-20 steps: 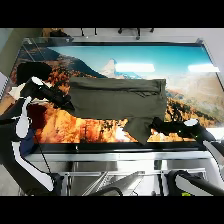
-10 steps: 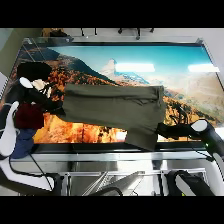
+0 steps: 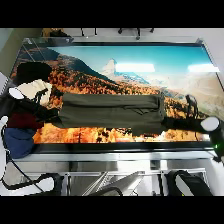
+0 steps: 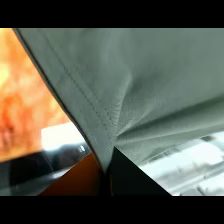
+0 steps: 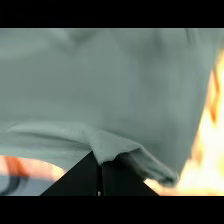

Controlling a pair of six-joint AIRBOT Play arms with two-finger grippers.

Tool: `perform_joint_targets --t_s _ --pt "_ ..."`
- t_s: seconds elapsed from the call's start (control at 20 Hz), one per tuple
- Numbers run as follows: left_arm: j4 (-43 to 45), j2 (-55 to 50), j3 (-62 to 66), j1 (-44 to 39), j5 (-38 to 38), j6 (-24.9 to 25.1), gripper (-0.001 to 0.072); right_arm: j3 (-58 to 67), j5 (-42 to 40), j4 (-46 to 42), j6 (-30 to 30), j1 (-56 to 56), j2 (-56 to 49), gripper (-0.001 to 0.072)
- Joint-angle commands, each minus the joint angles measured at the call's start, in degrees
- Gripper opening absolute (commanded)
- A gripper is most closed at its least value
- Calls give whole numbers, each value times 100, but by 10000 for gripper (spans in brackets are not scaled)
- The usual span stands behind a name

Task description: Fold the shirts.

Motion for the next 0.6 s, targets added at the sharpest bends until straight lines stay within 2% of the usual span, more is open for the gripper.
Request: perform_joint_targets --t_s 0.0,0.25,0.35,0.55 --pt "-15 -334 769 -175 37 -138 15 1178 -614 1003 -1318 7 -1340 24" --pt "26 -1596 2048 -442 275 -210 15 2476 -664 1757 -2253 11 -3342 25" --pt "22 -2092 2492 -496 439 -291 15 2544 -863 2028 -2361 11 -3812 25" --pt "28 -2990 3209 -531 166 -361 15 2544 -942 2033 -2669 4 -4245 26"
